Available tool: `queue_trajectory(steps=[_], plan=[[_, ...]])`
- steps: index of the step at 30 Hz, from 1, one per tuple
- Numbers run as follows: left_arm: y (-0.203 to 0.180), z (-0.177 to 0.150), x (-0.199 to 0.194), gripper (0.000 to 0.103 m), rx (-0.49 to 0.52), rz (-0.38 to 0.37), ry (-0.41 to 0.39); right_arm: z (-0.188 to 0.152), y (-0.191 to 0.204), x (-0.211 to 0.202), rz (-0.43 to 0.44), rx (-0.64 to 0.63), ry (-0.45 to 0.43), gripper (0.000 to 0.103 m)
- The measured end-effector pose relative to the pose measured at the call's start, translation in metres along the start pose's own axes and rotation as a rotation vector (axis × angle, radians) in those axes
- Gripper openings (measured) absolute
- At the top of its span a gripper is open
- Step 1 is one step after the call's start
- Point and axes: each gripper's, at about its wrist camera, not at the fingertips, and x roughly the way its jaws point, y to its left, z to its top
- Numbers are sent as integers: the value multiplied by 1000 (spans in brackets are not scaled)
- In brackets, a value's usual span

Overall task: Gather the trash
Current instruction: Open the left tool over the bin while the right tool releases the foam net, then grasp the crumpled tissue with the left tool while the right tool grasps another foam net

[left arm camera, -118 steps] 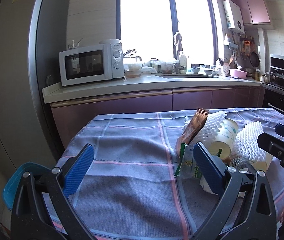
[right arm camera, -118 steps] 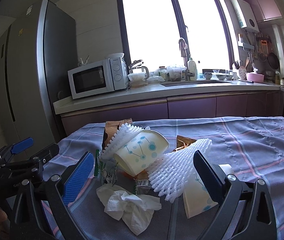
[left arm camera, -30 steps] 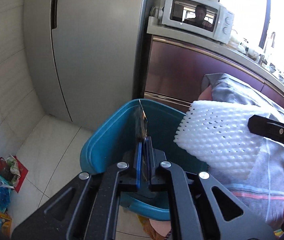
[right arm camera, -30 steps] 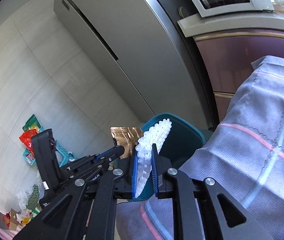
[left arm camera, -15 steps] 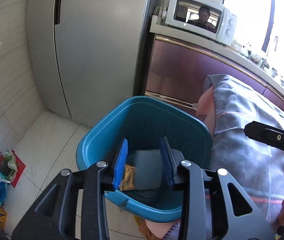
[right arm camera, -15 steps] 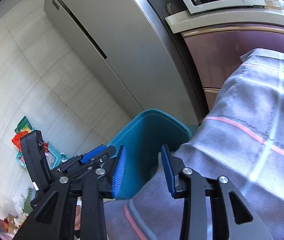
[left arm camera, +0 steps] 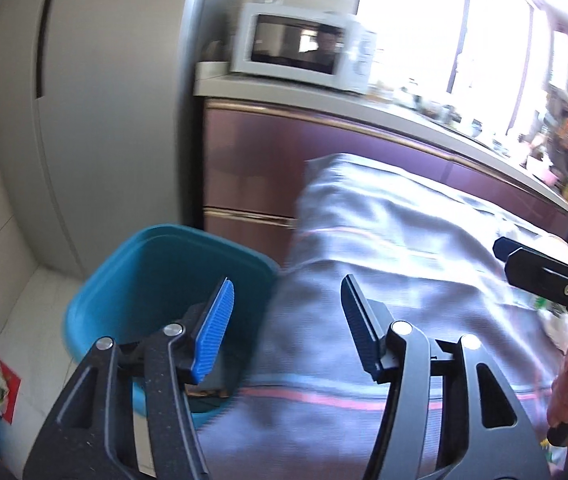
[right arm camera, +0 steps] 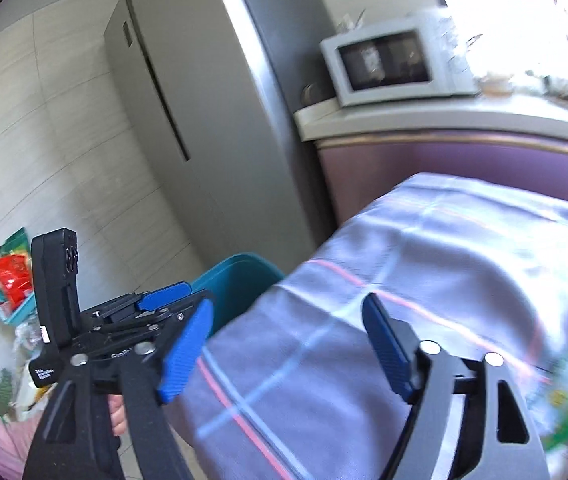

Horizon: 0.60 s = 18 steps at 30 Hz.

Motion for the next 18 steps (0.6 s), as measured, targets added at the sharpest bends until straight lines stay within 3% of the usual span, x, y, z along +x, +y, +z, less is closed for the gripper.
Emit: queue_trajectory(steps=[5,18], plan=[[-48,-1,2,58,77,-95,7,-11,-23,-46,-76,10,-72,83],[-179,-20,11,60,257,-359,71,-50,-98,-160,-381,173,-209,79]])
